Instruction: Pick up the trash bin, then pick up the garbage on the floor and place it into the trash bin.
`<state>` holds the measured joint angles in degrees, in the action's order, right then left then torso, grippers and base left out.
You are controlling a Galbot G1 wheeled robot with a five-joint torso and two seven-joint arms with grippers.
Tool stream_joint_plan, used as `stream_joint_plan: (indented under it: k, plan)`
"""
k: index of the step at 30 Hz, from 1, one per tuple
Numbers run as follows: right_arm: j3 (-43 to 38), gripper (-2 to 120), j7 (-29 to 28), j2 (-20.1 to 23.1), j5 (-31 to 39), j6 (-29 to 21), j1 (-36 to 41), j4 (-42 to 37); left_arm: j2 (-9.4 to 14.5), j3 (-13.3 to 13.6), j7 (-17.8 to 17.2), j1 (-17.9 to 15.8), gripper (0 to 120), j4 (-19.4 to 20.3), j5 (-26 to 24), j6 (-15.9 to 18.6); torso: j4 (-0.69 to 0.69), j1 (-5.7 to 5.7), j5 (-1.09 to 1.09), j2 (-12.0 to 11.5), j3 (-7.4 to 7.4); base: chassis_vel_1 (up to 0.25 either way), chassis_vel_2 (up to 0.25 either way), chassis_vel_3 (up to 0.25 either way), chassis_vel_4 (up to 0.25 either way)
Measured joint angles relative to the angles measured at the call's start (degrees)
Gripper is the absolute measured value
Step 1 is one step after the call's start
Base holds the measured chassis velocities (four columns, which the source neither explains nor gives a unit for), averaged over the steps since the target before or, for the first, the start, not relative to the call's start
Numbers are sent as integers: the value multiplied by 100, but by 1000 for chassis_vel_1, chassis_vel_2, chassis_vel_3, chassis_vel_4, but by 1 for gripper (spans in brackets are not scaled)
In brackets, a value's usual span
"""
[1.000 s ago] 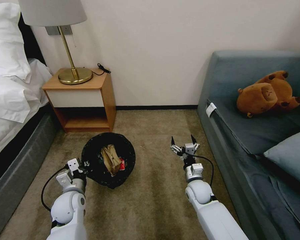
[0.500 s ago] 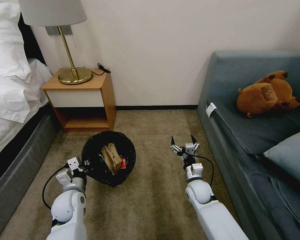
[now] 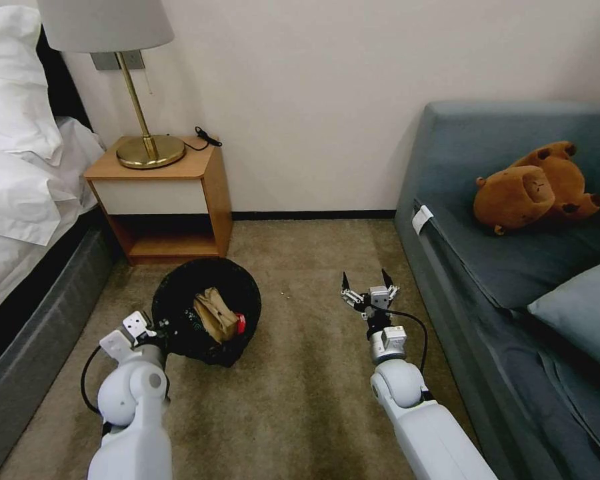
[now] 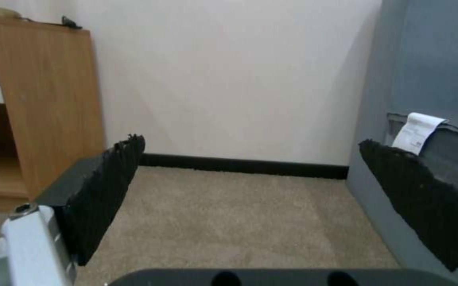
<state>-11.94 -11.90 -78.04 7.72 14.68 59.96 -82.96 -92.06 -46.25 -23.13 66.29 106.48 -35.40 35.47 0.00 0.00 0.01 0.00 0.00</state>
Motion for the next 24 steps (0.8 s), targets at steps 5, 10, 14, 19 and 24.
stream_joint_plan:
  k: [5,10,14,19,24]
  plan:
    - [0,100,0,0,0,0,0,0,17,-4,-417,-264,2,-174,-563,17,0,0,-1,0,0,0,0,0,0]
    - [0,100,-1,0,0,0,0,0,38,-2,-996,-506,2,-388,-1014,-85,0,0,-1,0,0,0,0,0,0]
    - [0,100,-1,0,0,1,0,-1,81,-31,-1651,-761,2,-636,-1314,-241,0,0,-1,0,0,0,0,0,0]
    - [0,100,-1,0,0,1,0,0,153,-63,-2237,-1068,2,-1097,-1524,-408,-1,0,-1,0,0,0,0,0,0]
    - [0,100,-1,0,0,1,0,-1,217,-85,-2491,-1330,2,-1450,-1576,-591,0,0,-1,0,0,0,0,0,0]
